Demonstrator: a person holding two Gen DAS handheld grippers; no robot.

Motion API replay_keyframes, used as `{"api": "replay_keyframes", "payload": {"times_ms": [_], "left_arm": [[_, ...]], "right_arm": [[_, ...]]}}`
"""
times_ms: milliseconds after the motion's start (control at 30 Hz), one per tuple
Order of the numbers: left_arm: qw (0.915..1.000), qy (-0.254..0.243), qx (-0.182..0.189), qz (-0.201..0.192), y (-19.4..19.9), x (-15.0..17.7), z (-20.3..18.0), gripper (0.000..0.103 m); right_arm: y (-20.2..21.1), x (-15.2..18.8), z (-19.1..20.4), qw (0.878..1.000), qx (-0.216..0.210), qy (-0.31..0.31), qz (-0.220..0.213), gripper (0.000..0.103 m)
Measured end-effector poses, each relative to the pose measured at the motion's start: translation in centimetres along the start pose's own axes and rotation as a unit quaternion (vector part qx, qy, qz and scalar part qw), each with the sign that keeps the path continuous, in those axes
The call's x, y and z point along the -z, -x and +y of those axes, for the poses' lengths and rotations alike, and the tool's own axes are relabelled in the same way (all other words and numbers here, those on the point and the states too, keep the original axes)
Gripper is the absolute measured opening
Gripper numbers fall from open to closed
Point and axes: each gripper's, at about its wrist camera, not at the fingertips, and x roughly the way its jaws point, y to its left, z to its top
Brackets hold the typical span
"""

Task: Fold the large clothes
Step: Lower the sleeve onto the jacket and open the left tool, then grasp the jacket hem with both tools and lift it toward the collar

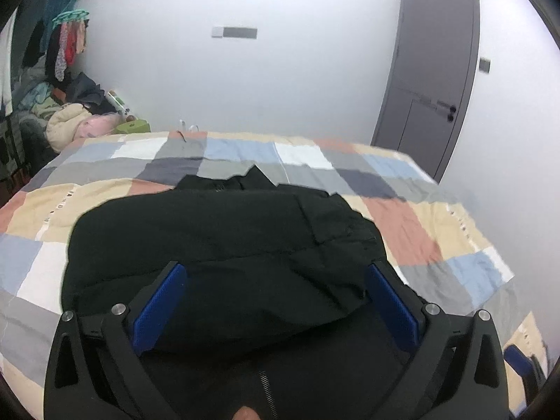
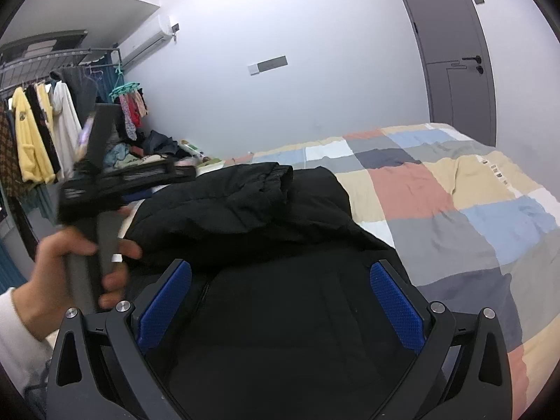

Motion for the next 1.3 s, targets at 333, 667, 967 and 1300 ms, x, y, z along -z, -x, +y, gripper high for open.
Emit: {"api": "replay_keyframes", "payload": {"times_ms": [333,667,967,1300], "left_arm": [[0.9948,0.021,-0.031,-0.094,6.4,-2.8,8.2,0.103],[0.9974,0.021,-0.063,-0.027,-0.2,-2.1,14.0,0.103],[0.9966,0.016,-0.078,0.023,-8.9,1.3,16.3,0.103],[0.9922,-0.023,-0.122,0.016,-13.2,2.7,15.8,0.103]], "right_arm": [[-2.1,-6.4,3.4,0.998,-0.004,0.039,-0.041,0.103],[-12.6,-9.9,7.9,0.995,-0.042,0.091,0.000,0.102],[-23.3,-6.1,7.1,0.991,-0.023,0.108,0.069,0.056],[-27.9,-3.4,5.5,0.990,-0.035,0.098,0.092,0.056]]}}
